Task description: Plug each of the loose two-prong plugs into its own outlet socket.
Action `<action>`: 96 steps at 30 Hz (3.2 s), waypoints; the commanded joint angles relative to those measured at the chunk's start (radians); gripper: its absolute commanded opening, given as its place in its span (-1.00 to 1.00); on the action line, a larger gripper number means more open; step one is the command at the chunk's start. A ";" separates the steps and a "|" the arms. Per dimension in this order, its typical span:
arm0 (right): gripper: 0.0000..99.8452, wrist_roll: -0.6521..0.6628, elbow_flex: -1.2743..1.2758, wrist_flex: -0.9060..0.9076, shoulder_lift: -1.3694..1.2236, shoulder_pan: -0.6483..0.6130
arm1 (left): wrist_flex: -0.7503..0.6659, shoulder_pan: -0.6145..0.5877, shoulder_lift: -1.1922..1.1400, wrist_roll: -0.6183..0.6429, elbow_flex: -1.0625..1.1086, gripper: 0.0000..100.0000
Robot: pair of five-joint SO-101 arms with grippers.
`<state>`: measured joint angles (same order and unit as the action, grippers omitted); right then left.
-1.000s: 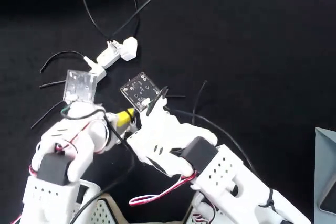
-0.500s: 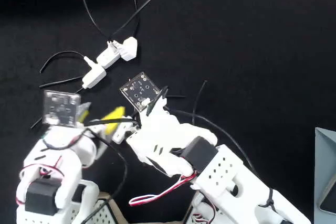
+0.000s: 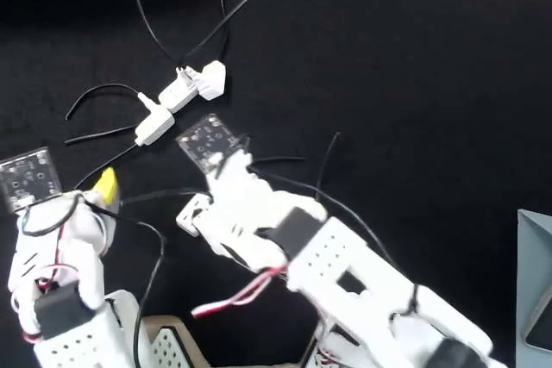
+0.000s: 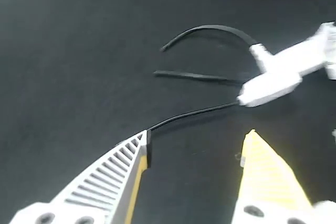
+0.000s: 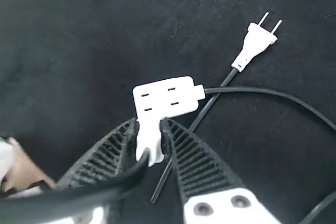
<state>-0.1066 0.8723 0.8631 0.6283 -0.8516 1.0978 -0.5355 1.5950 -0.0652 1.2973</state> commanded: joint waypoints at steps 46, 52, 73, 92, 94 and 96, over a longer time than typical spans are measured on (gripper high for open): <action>-0.98 0.092 0.027 -0.376 -0.479 -0.054 | -0.106 -0.042 0.005 0.000 0.171 -0.43; -0.98 0.121 0.067 -0.427 -0.499 -0.052 | -0.106 -0.045 0.005 0.000 0.171 -0.43; -0.65 0.123 -0.008 -0.075 -0.013 -0.040 | -0.106 -0.048 0.005 -0.003 0.159 -0.42; -0.98 0.117 -0.001 0.196 0.320 0.416 | 0.242 0.033 -0.020 -0.048 -0.578 -0.42; -0.98 0.117 0.050 0.158 0.320 0.431 | 0.261 0.033 -0.055 -0.048 -0.642 -0.42; -0.98 0.117 0.105 0.107 0.321 0.446 | 0.278 0.038 -0.109 -0.048 -0.707 -0.42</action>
<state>0.0100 0.9429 1.0303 0.9321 -0.4388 1.3571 -0.5125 1.5535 -0.1020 0.7050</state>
